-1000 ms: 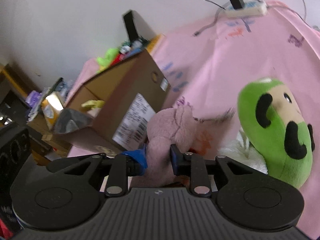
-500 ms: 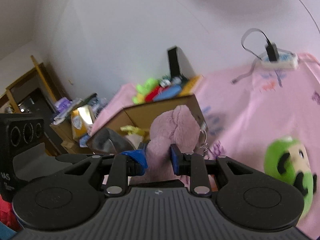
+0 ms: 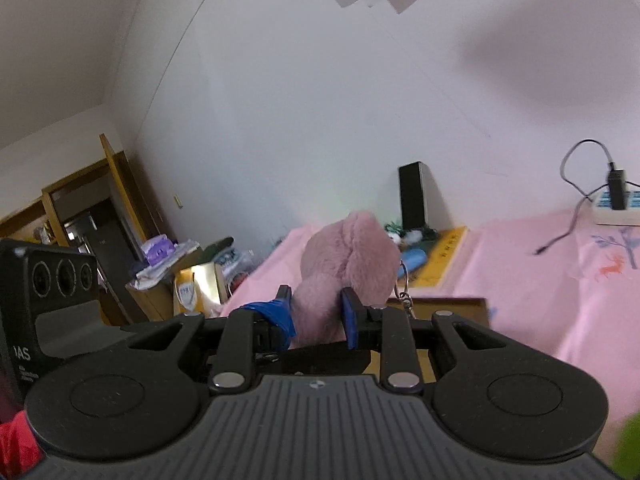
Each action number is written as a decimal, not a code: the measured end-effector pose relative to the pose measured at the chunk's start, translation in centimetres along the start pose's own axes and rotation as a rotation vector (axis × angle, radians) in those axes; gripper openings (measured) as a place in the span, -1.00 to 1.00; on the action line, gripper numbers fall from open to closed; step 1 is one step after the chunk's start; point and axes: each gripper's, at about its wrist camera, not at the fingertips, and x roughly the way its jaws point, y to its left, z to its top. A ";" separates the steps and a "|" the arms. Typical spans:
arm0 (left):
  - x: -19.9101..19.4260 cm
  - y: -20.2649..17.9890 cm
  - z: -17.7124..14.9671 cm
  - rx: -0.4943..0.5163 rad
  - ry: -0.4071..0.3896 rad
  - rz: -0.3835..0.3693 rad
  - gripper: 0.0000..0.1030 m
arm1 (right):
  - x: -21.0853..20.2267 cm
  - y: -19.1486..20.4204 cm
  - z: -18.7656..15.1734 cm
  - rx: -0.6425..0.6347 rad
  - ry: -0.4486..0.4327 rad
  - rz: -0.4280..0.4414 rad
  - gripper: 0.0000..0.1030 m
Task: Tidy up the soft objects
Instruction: 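Carry the pink teddy bear into the box and open the right gripper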
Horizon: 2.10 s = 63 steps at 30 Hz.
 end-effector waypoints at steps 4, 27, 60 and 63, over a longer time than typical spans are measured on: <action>0.6 3.9 0.4 -0.018 0.015 0.010 0.02 | 3.8 0.7 0.3 0.034 0.005 0.002 -0.84; 9.0 14.9 -5.6 -0.151 0.353 0.026 -0.03 | 15.5 -3.3 -5.5 0.348 0.356 -0.166 -0.85; 7.2 13.6 -4.7 -0.148 0.327 0.140 0.30 | 12.2 -4.4 -5.0 0.466 0.234 -0.284 -0.73; 6.3 13.0 -4.1 -0.151 0.300 0.143 0.30 | 10.8 -4.2 -4.8 0.460 0.195 -0.280 -0.73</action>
